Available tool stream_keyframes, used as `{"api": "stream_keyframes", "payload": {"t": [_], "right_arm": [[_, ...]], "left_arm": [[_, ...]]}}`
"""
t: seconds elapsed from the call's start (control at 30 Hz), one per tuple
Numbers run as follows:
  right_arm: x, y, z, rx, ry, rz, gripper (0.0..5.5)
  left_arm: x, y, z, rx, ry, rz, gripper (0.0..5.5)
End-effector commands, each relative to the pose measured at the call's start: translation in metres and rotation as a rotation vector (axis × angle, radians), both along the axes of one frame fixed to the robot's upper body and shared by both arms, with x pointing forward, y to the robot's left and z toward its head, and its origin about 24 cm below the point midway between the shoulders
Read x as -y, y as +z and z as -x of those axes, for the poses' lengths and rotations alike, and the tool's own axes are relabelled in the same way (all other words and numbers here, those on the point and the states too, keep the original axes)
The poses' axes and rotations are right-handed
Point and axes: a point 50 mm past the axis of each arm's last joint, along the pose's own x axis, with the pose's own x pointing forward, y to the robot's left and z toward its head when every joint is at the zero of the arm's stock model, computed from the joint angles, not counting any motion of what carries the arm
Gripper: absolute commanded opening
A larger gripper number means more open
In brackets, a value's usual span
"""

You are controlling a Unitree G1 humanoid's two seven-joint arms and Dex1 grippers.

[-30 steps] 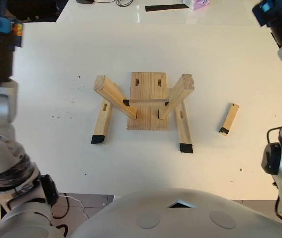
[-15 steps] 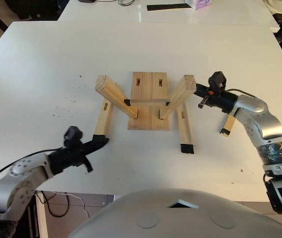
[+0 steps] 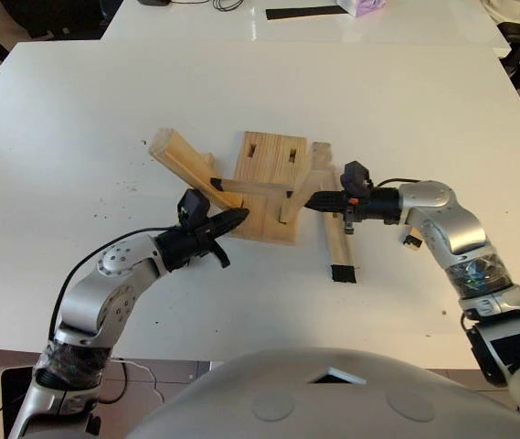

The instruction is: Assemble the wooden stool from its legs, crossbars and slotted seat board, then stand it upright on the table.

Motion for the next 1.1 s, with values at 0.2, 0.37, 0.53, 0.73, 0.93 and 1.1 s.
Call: {"api": "stream_keyframes", "payload": {"t": [0.2, 0.37, 0.53, 0.73, 0.93, 1.1], "right_arm": [[-0.014, -0.005, 0.004, 0.012, -0.097, -0.036, 0.01], [0.012, 0.009, -0.055, 0.165, -0.304, 0.090, 0.01], [0.008, 0.006, -0.096, 0.252, -0.354, 0.267, 0.01], [-0.003, -0.001, -0.106, 0.273, -0.291, 0.379, 0.01], [-0.013, -0.014, -0.100, 0.271, -0.199, 0.453, 0.01], [-0.016, -0.019, -0.096, 0.262, -0.128, 0.497, 0.01]], "left_arm": [[-0.021, -0.007, -0.013, 0.032, 0.083, -0.079, 0.00], [-0.012, -0.012, -0.015, 0.038, 0.093, -0.051, 0.00], [0.007, -0.018, -0.010, 0.029, 0.051, -0.011, 0.00], [0.014, -0.027, 0.007, -0.011, 0.002, -0.022, 0.00], [0.017, -0.032, 0.016, -0.034, -0.038, -0.046, 0.00], [0.018, -0.036, 0.021, -0.047, -0.054, -0.062, 0.00]]}}
